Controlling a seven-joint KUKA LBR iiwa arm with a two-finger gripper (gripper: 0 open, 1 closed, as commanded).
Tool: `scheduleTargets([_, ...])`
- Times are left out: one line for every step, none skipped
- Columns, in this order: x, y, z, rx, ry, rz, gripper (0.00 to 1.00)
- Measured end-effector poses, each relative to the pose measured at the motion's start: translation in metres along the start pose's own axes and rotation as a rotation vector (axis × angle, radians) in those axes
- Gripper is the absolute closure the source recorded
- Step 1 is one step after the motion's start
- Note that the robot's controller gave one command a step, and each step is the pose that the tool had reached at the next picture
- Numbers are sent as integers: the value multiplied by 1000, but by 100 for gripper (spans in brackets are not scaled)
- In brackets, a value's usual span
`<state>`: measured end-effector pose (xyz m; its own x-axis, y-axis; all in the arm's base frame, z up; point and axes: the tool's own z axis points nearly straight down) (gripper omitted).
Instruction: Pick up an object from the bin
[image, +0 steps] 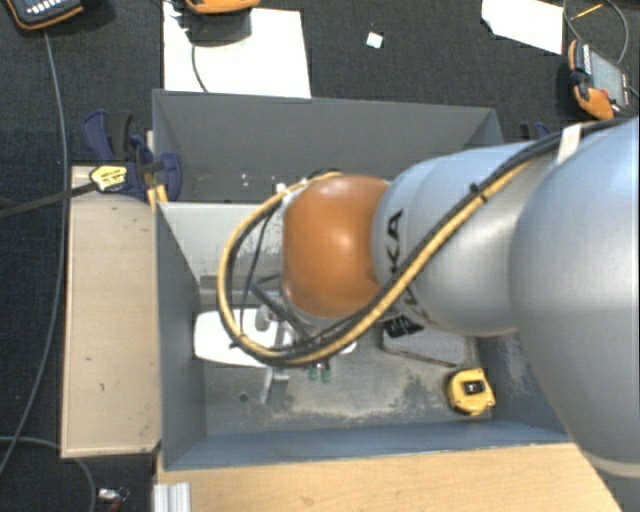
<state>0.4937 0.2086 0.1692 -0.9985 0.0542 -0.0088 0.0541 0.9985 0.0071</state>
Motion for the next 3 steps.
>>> scheduleTargets([-3,-41,-54,6,6,-38,0])
scheduleTargets([9,-48,34,2,5,-174,0])
scheduleTargets([-7,-58,8,3,2,-38,0])
